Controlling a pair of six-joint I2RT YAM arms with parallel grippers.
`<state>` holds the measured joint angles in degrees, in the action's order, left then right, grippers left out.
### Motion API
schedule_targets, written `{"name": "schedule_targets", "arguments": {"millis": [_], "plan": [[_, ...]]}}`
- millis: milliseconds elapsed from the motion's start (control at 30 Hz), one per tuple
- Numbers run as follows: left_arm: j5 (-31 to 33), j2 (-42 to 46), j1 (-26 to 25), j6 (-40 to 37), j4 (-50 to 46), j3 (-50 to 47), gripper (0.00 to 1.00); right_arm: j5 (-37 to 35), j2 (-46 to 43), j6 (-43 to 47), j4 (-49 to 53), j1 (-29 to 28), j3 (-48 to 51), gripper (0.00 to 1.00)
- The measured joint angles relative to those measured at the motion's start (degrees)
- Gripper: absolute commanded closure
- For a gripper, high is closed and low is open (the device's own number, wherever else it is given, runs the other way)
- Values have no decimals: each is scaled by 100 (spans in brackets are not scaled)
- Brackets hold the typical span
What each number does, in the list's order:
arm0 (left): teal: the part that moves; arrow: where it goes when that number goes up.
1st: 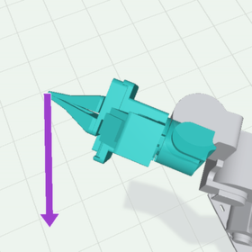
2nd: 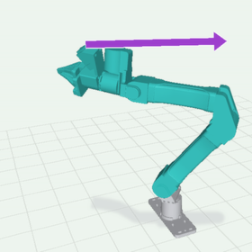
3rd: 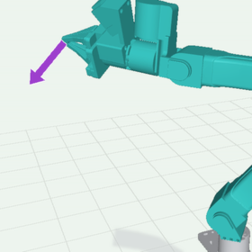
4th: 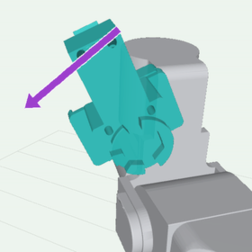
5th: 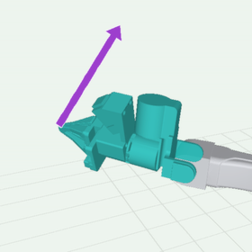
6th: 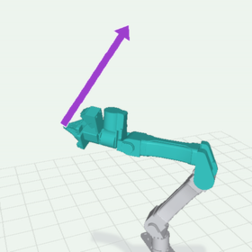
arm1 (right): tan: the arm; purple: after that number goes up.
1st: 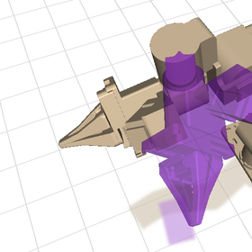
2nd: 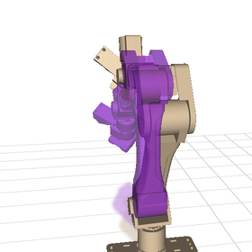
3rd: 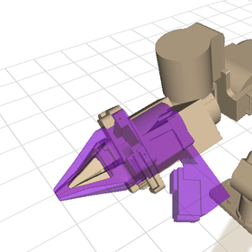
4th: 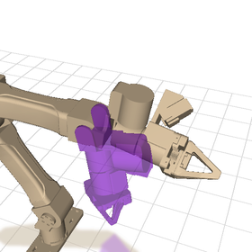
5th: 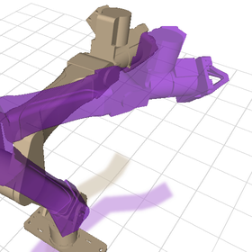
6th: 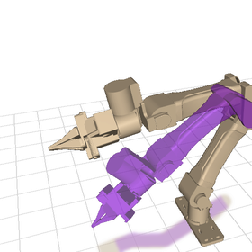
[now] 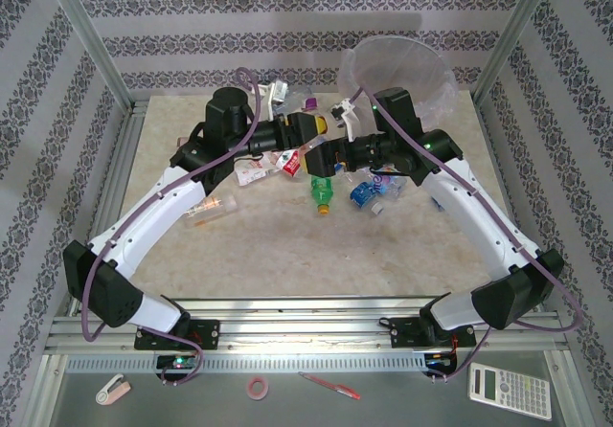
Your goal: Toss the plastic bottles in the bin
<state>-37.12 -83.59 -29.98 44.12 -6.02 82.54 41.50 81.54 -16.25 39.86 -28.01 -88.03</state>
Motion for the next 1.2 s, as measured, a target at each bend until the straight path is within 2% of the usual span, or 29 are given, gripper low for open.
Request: {"name": "schedule_targets", "arguments": {"millis": [100,433,567,733,933,1000,1200], "plan": [[-70,-33,-57,11,136,0,62,2,0,13,-50,-4,9,9],[-129,-66,-79,87,308,-2,61,-17,-48,55,-111,-37,44,34],[-125,-81,-79,136,391,-4,51,-66,-61,57,-131,-37,44,40],[-79,-85,-83,221,498,-28,24,-144,-76,55,-157,-35,44,46],[142,-83,-83,308,540,-46,4,-216,-103,52,-199,-22,44,51],[236,-81,-83,302,538,-46,0,-249,-105,50,-199,-22,44,51],[721,-33,-76,282,387,-46,0,-317,-111,33,-199,15,44,51]]}}
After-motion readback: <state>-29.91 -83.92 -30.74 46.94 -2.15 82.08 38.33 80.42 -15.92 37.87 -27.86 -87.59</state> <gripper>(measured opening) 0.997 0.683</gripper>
